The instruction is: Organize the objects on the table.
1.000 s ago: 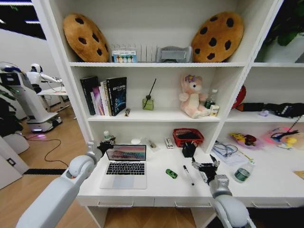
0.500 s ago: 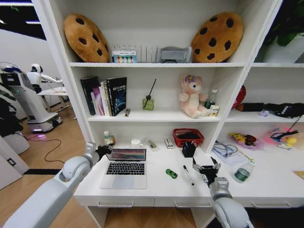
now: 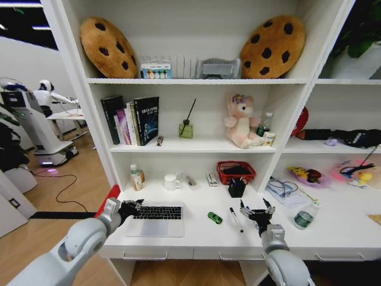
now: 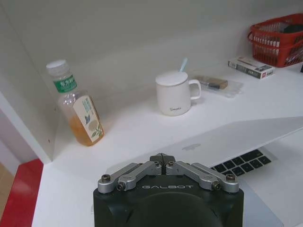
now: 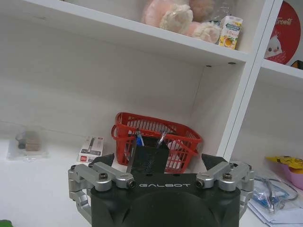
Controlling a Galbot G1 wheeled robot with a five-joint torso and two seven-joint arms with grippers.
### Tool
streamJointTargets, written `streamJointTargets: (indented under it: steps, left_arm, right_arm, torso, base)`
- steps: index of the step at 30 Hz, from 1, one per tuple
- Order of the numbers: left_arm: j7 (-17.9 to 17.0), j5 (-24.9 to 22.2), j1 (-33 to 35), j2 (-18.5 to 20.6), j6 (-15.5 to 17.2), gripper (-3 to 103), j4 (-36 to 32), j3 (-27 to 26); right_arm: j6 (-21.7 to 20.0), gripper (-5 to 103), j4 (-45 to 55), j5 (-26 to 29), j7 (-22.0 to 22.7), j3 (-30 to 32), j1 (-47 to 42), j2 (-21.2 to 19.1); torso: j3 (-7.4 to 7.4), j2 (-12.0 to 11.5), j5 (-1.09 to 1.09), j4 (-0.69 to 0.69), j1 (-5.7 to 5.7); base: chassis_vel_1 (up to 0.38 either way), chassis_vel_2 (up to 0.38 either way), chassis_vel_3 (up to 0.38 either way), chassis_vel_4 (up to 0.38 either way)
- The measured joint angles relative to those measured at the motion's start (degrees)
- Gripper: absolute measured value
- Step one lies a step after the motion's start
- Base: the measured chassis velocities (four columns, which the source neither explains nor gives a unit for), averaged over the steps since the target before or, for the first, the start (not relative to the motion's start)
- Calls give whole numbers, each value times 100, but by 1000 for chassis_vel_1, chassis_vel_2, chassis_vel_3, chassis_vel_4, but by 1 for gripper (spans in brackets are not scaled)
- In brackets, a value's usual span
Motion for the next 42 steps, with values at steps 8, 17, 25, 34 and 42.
streamJointTargets:
  steps: [8,17,25,34,42]
  left_arm:
    - [-502,140,-92,-642,18,0,536,426]
    - [-342,343,-426,-1346,-1028,5,797,-290]
    - [-575,718,39,-2021,-1977,38,699,-1233]
    - [-384,1483,502,-2514,-2142,71,292,-1297]
    - [1153,1797,1063,-2615,-2796,97,146,-2045]
  right_arm:
    - [45,100,-15,-88,-16,-36,-67,47]
    - [33,100,11,-48,-10,5,-83,13]
    - [-10,100,126,-54,-11,-41,-176,109]
    - [-60,100,334,50,-5,63,-279,100]
    - [-55,100,492,41,-5,46,-385,150]
  torso:
    - [1,0,-1,0,1]
    - [1,0,0,-2,2]
    - [1,0,-1,1,1]
    - [0,0,-1,-1,1]
    - [0,0,-1,0,1]
  base:
    - [0,0,0,0]
    - [0,0,0,0]
    - [0,0,0,0]
    - [0,0,0,0]
    - [0,0,0,0]
